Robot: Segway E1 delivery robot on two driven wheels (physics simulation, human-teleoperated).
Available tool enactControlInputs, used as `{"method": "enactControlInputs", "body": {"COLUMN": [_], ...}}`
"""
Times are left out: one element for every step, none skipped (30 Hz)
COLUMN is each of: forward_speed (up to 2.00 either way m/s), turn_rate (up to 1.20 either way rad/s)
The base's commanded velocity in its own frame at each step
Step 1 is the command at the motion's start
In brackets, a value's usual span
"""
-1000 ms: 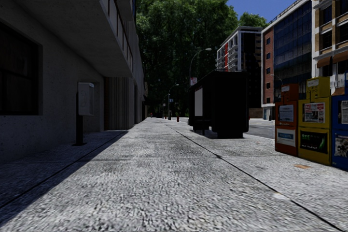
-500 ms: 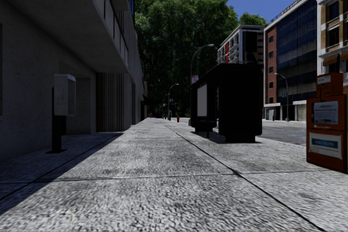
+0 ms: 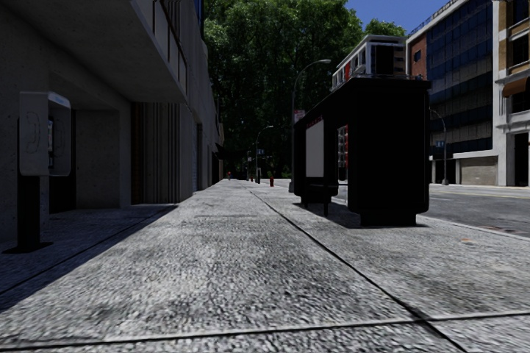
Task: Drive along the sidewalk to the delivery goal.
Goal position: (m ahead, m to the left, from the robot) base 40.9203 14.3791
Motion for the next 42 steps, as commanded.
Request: {"method": "enactControlInputs", "body": {"forward_speed": [2.0, 2.0, 2.0, 2.0, 2.0, 2.0, 2.0, 2.0, 2.0, 2.0, 2.0, 2.0, 2.0, 2.0, 2.0, 2.0, 2.0, 2.0, 2.0, 2.0, 2.0, 2.0, 2.0, 2.0, 2.0, 2.0, 2.0, 2.0, 2.0, 2.0, 2.0, 2.0, 2.0, 2.0, 2.0, 2.0, 2.0, 2.0, 2.0, 2.0, 2.0, 2.0], "turn_rate": [0.0, 0.0, 0.0, 0.0, 0.0, 0.0, 0.0, 0.0, 0.0, 0.0, 0.0, 0.0, 0.0, 0.0, 0.0, 0.0, 0.0, 0.0, 0.0, 0.0, 0.0, 0.0, 0.0, 0.0, 0.0, 0.0, 0.0, 0.0, 0.0, 0.0, 0.0, 0.0, 0.0, 0.0, 0.0, 0.0, 0.0, 0.0, 0.0, 0.0, 0.0, 0.0]}}
